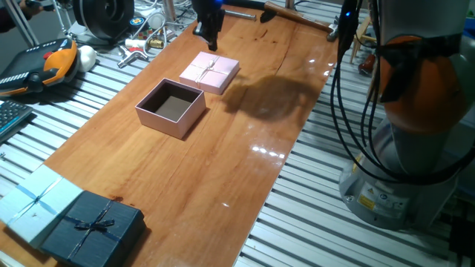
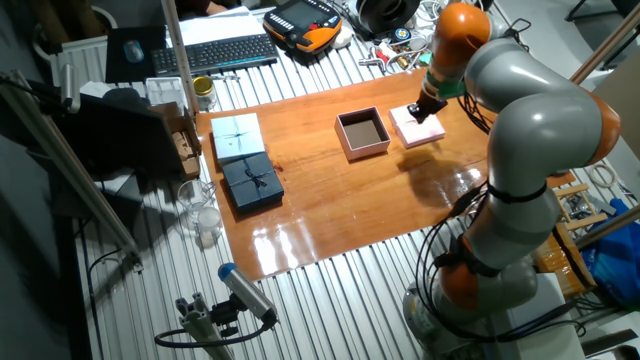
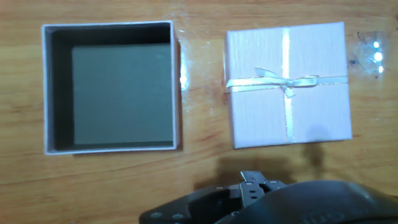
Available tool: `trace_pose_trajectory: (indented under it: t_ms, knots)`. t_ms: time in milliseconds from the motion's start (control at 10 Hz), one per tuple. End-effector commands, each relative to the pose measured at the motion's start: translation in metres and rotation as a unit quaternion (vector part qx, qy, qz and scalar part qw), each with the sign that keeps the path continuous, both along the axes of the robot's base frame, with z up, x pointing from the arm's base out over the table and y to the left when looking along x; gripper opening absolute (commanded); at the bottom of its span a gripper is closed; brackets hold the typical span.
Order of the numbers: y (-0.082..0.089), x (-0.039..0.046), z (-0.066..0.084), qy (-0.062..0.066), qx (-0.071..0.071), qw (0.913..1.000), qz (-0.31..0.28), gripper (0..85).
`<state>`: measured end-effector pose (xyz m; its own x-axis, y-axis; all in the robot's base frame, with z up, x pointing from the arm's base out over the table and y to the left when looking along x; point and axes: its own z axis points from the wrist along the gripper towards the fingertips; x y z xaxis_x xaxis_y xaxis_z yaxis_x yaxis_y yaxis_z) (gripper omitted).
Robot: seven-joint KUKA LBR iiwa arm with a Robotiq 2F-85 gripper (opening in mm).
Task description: Cover the box
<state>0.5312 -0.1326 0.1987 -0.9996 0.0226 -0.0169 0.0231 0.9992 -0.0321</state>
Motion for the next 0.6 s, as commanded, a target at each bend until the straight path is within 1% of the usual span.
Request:
trace_pose_trajectory:
  t_ms: [0,300,500]
  knots:
    - [-0.004,-0.0001,-0.001,-0.001,0.000,1.0000,0.003,0.0]
    - [-0.016,0.0017,-0.004,0.003,0.005,1.0000,0.007,0.0]
    - [-0.022,0.0054,-0.003,0.006,0.004,1.0000,0.005,0.0]
